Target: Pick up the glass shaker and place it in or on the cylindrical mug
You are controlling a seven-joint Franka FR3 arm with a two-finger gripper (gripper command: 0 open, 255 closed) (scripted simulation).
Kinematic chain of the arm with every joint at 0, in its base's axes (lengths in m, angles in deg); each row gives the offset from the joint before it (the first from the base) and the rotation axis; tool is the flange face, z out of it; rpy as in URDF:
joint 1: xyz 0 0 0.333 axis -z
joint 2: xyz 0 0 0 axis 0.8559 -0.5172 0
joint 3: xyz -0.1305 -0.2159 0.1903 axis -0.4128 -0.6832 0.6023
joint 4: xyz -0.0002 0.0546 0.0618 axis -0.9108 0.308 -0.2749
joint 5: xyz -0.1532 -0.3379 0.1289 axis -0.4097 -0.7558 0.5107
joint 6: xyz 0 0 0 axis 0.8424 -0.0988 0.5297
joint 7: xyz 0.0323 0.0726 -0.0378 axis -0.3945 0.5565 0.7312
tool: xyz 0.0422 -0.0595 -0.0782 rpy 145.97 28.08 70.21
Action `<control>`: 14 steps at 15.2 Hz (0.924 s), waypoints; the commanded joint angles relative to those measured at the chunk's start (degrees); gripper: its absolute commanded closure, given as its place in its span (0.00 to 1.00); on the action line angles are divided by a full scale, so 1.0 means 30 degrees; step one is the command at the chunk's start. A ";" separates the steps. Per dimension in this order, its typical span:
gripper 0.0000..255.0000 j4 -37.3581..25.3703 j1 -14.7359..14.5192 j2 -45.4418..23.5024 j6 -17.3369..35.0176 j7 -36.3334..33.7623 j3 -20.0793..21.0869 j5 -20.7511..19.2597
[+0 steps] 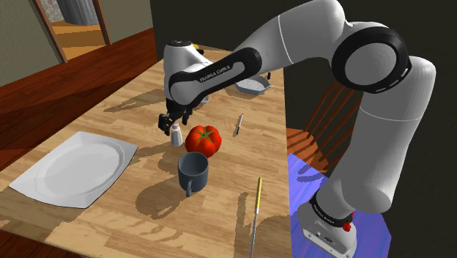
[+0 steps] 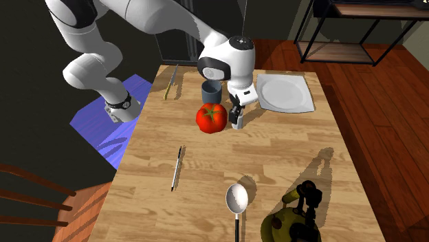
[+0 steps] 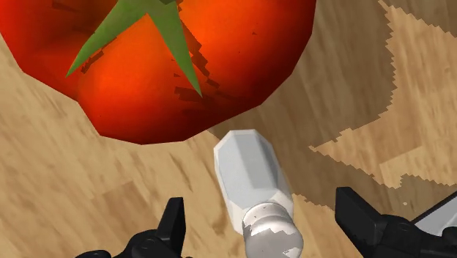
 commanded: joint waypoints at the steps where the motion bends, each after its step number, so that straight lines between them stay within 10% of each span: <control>1: 0.00 0.0049 -0.0012 -0.0108 0.0164 -0.0019 -0.0008 -0.0027; 7: 0.00 0.0048 -0.0012 -0.0107 0.0161 -0.0018 -0.0008 -0.0027; 8: 1.00 0.0048 -0.0012 -0.0107 0.0161 -0.0018 -0.0008 -0.0027; 14: 1.00 0.0044 -0.0013 -0.0113 0.0164 -0.0020 -0.0009 -0.0028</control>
